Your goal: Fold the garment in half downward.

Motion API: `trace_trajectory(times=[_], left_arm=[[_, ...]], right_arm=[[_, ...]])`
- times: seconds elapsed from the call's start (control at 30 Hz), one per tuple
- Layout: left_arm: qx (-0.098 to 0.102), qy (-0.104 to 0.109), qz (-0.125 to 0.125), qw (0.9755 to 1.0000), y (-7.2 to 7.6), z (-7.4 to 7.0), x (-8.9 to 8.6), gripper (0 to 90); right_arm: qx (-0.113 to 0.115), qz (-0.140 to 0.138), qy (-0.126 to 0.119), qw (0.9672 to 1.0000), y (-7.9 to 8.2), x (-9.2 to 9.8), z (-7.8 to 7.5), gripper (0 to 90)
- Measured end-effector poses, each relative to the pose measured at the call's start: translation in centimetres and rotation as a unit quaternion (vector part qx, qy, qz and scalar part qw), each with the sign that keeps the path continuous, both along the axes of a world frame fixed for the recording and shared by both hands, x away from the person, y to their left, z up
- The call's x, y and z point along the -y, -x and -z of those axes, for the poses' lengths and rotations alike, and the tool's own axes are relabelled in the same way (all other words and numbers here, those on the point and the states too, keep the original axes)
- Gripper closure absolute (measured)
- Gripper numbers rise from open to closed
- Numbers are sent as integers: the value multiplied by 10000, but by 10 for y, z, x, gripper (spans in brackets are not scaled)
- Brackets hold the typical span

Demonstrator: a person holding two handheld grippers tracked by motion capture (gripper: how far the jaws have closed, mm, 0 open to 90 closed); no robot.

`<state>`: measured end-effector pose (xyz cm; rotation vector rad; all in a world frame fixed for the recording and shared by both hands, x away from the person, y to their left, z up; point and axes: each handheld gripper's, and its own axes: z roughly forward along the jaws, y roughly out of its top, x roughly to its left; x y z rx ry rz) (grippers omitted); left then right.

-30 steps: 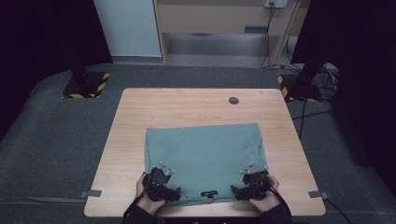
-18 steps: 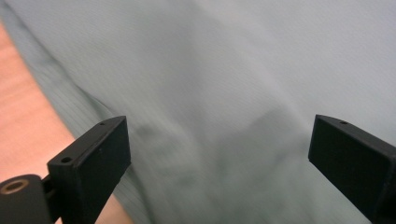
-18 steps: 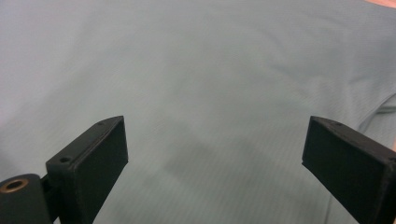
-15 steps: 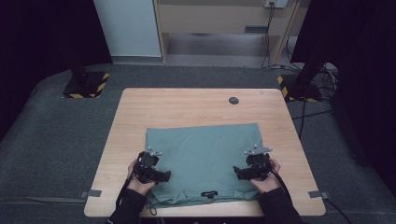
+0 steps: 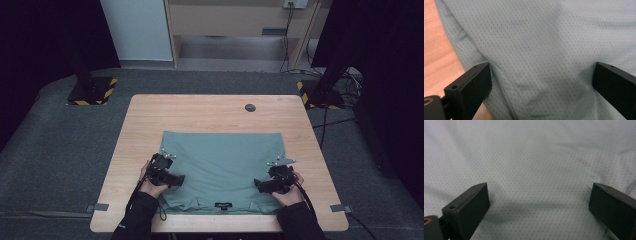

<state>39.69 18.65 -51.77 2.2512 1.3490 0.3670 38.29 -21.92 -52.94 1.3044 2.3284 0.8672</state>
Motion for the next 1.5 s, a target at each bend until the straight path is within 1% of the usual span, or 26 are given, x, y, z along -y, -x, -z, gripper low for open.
trace_trajectory(times=[0.03,0.1,0.17,0.2,0.27,0.3,0.37,0.43,0.47,0.5,0.53,0.57,0.6,0.63,0.73,0.8,0.83,0.93,1.0,1.07,1.17,1.23,1.3,1.4,1.43,1.5], left_arm=[[10,21,-108,9999,1,-1,0,45],[-25,69,-226,9997,7,-2,1,53],[-10,106,-316,9994,20,-3,4,48],[32,103,-286,9995,28,-4,8,49],[205,-105,-250,9994,43,-5,18,45],[272,-155,-219,9993,50,-5,23,45],[375,-260,-195,9988,60,-6,33,38],[364,-299,-89,9989,65,-4,40,39],[332,-334,-36,9989,68,-3,44,39],[359,-365,-9,9987,70,-1,47,34],[430,-356,17,9984,74,-1,48,29],[424,-335,105,9985,77,-2,48,48],[372,-353,213,9985,79,-2,48,47],[375,-347,285,9983,82,-2,48,33],[337,-212,559,9976,89,-1,44,25],[329,-136,674,9971,89,-2,41,22],[329,-97,659,9972,88,-3,40,20],[371,-58,538,9978,83,-3,41,28],[325,-131,567,9978,82,0,45,27],[336,-101,599,9976,84,1,45,26],[249,-102,685,9973,88,-1,41,25],[259,-24,677,9974,89,-3,38,23],[274,104,576,9979,84,-7,32,29],[324,222,420,9983,71,-12,21,40],[277,229,406,9985,67,-11,17,49],[153,135,342,9992,60,-7,9,47]], right_arm=[[24,57,-39,10000,-2,0,0,57],[-20,76,-115,9999,2,1,-4,69],[1,-20,-19,10000,12,-1,-9,65],[-24,-73,59,10000,18,-4,-11,59],[-21,-173,194,9997,29,-9,-11,56],[-27,-202,275,9994,33,-13,-10,49],[-10,-270,300,9992,39,-17,-10,52],[-28,-347,295,9990,43,-20,-9,51],[-25,-405,365,9985,45,-22,-8,48],[-6,-438,411,9982,48,-24,-7,52],[23,-470,382,9982,51,-25,-7,51],[-15,-557,351,9978,53,-25,-7,45],[-39,-646,371,9972,56,-25,-8,41],[-42,-733,370,9966,59,-25,-8,43],[-44,-963,162,9952,67,-23,-12,41],[14,-959,-4,9954,66,-21,-16,44],[54,-897,-21,9960,64,-20,-17,46],[25,-647,49,9979,54,-19,-13,49],[-14,-592,170,9981,49,-22,-8,50],[-43,-646,278,9975,49,-24,-5,48],[-65,-799,230,9965,57,-25,-5,51],[-70,-890,209,9958,63,-23,-7,51],[13,-870,104,9962,64,-20,-12,50],[147,-669,-46,9976,53,-14,-21,52],[150,-585,-41,9982,47,-12,-21,54],[15,-423,-12,9991,35,-7,-16,52]])
